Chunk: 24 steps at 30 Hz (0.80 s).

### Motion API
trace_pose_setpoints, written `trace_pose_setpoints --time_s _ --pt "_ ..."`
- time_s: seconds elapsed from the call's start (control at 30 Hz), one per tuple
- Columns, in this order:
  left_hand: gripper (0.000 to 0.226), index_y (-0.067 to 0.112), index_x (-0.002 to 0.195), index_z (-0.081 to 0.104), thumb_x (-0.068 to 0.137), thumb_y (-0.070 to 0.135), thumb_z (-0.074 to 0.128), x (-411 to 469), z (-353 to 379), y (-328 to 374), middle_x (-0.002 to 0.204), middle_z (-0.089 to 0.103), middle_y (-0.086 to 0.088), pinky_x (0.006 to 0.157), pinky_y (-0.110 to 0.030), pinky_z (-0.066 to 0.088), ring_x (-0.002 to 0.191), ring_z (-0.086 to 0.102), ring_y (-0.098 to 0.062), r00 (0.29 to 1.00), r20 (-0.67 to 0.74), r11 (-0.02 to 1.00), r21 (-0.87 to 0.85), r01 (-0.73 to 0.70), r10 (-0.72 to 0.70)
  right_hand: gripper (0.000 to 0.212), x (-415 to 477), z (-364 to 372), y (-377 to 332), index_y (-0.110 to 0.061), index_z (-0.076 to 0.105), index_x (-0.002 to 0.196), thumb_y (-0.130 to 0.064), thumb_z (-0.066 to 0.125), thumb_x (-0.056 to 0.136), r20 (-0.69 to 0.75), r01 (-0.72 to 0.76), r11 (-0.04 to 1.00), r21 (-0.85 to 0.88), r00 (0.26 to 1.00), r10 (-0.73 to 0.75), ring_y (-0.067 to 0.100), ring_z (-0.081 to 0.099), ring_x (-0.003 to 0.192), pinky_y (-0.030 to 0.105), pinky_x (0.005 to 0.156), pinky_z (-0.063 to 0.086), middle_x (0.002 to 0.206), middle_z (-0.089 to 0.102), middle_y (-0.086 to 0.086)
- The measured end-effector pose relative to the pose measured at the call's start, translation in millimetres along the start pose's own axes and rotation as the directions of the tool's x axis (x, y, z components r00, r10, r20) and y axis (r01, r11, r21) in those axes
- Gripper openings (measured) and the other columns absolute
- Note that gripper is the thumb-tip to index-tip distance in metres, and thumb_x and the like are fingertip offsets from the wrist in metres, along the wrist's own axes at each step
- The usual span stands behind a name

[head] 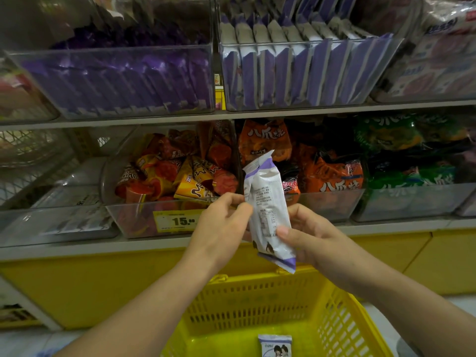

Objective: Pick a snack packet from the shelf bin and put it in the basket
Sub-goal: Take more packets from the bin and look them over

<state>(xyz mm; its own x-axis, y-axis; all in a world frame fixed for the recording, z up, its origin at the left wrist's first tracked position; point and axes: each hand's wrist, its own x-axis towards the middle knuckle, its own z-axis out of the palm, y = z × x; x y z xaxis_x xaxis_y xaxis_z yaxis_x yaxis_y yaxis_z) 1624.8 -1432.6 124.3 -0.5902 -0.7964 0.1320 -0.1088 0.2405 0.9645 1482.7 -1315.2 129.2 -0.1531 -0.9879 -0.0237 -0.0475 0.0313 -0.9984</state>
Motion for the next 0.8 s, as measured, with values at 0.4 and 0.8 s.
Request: trace_pose_setpoints --time_s 0.4,0.8 --pt "0.055 0.052 0.133 0.044 0.09 0.021 0.057 -6.8 -3.5 19.1 0.128 0.062 0.019 0.086 -0.025 0.053 0.118 0.06 -0.008 0.939 0.263 0.958 -0.236 -0.161 0.222 0.041 -5.2 0.8 -21.1 -0.02 0.054 0.126 -0.03 0.05 0.087 -0.021 0.093 0.957 0.276 0.996 -0.091 0.015 0.07 0.096 0.025 0.07 0.056 0.117 0.07 0.002" --pt "0.064 0.054 0.133 0.036 0.085 0.032 0.072 -17.7 -26.4 111.0 0.129 0.058 0.012 0.084 -0.025 0.057 0.107 0.064 -0.002 0.908 -0.038 0.907 -0.044 -0.418 0.417 0.082 -20.6 13.4 -112.0 -0.062 0.01 0.137 -0.052 0.066 0.078 0.083 0.318 0.314 -0.895 0.808 -0.583 -0.009 0.006 0.139 0.015 0.11 0.012 0.148 0.01 -0.034"
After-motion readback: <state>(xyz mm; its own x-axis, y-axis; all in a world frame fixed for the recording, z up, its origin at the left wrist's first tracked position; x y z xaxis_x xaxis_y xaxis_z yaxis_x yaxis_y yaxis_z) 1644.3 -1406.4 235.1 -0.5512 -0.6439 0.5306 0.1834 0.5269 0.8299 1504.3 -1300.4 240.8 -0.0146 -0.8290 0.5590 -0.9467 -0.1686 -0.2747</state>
